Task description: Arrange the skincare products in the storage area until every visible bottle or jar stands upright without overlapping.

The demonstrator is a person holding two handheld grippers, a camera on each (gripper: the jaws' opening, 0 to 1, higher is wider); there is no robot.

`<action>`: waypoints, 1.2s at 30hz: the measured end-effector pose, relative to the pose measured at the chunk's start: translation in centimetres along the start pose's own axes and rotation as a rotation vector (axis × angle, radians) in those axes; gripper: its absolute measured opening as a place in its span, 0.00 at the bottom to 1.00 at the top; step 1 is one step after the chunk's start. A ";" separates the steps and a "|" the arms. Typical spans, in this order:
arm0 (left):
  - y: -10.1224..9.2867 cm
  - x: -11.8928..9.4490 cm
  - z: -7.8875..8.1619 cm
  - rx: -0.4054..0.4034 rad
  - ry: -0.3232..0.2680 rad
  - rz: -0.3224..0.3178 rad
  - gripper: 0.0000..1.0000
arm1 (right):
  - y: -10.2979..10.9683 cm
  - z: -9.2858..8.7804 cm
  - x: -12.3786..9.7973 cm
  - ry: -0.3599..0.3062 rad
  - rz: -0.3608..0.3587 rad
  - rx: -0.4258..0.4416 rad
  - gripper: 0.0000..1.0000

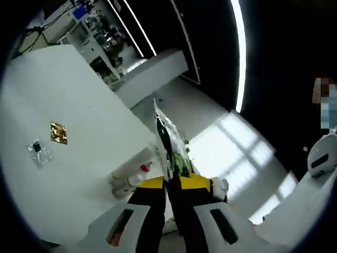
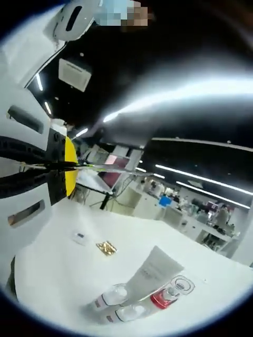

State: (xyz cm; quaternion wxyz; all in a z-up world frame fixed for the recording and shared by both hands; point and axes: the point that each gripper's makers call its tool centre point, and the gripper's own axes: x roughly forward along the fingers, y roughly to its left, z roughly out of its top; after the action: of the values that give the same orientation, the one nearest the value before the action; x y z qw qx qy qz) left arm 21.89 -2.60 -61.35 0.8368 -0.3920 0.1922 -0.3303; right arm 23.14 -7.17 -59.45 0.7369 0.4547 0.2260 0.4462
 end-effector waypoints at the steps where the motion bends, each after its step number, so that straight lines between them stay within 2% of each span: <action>1: 0.4 0.1 -0.6 0.028 0.036 0.024 0.08 | -0.4 -0.2 0.1 0.007 -0.018 -0.002 0.01; 6: 1.6 0.9 -1.3 0.027 0.074 0.098 0.08 | -2.6 -0.9 -0.1 0.019 -0.092 0.032 0.01; 11: 3.3 1.8 -2.6 0.015 0.134 0.182 0.00 | -5.1 -1.7 -0.2 0.057 -0.183 0.026 0.01; 12: 4.3 1.9 -3.1 0.030 0.157 0.227 0.00 | -6.2 -1.8 -0.4 0.076 -0.224 0.003 0.01; 13: 4.5 2.0 -3.4 0.051 0.177 0.231 0.00 | -6.6 -2.1 -0.4 0.098 -0.242 -0.016 0.01; 14: 4.6 2.2 -3.4 0.049 0.173 0.234 0.00 | -7.0 -2.1 -0.3 0.105 -0.252 -0.036 0.01; 18: 4.9 2.7 -3.0 -0.041 0.141 0.205 0.00 | -7.9 -1.7 -0.4 0.117 -0.264 -0.123 0.05; 22: 5.2 3.0 -2.5 -0.066 0.105 0.182 0.00 | -8.6 -1.9 -0.8 0.166 -0.266 -0.231 0.11; 29: 6.7 3.3 -3.0 -0.128 0.082 0.204 0.00 | -8.9 -3.1 -1.2 0.242 -0.258 -0.354 0.40; 33: 7.8 3.5 -3.4 -0.154 0.077 0.228 0.00 | -9.0 -4.3 -1.8 0.331 -0.268 -0.466 0.61; 36: 9.0 3.9 -4.0 -0.158 0.091 0.255 0.00 | -8.9 -4.6 -2.4 0.364 -0.276 -0.505 0.69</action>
State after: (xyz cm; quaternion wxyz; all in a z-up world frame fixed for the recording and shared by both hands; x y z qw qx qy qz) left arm 25.92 -3.18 -71.10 0.8290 -0.4138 0.3035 -0.2224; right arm 22.57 -8.71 -69.62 0.8274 0.1358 0.2956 0.4578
